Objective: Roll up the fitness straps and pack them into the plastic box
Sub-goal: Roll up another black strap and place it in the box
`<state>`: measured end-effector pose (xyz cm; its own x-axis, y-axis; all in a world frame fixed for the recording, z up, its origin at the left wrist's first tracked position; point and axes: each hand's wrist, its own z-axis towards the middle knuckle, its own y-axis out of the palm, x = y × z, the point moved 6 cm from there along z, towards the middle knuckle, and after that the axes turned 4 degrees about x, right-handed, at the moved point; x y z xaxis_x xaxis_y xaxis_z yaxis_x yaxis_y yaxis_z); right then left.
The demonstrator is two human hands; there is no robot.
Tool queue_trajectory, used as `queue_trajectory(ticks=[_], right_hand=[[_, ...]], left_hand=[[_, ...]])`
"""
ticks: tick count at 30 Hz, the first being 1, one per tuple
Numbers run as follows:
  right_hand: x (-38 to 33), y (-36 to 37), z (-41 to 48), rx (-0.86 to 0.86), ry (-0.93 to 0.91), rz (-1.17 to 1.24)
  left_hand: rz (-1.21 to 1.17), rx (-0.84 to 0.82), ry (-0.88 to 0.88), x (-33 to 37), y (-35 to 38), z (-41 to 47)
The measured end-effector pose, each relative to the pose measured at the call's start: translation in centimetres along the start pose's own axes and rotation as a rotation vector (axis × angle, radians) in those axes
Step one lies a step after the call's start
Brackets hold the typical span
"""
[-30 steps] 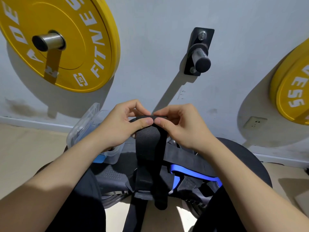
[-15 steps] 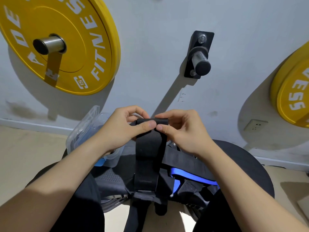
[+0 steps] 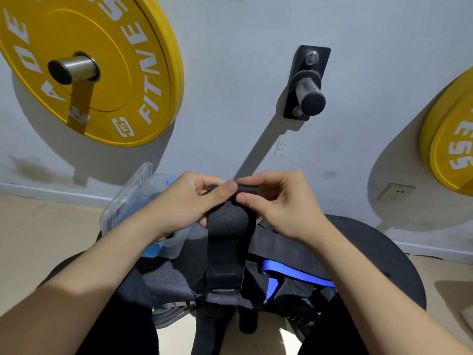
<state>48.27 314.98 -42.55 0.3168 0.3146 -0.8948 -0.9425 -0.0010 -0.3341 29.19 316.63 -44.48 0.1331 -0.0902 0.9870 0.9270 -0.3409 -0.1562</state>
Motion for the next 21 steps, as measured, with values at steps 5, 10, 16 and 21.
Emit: queue_trajectory(ticks=[5, 10, 16, 21], right_hand=[[-0.2, 0.2, -0.1, -0.032, -0.027, 0.015], [0.4, 0.2, 0.0, -0.115, 0.154, 0.183], [0.0, 0.5, -0.6, -0.052, 0.036, 0.026], [-0.2, 1.4, -0.3, -0.136, 0.177, 0.22]], left_hand=[[0.021, 0.04, 0.138, 0.8, -0.4, -0.1], [0.018, 0.102, 0.148, 1.0, -1.5, -0.4], [0.037, 0.008, 0.079, 0.5, -0.4, -0.4], [0.003, 0.17, 0.186, 1.0, -1.1, -0.1]])
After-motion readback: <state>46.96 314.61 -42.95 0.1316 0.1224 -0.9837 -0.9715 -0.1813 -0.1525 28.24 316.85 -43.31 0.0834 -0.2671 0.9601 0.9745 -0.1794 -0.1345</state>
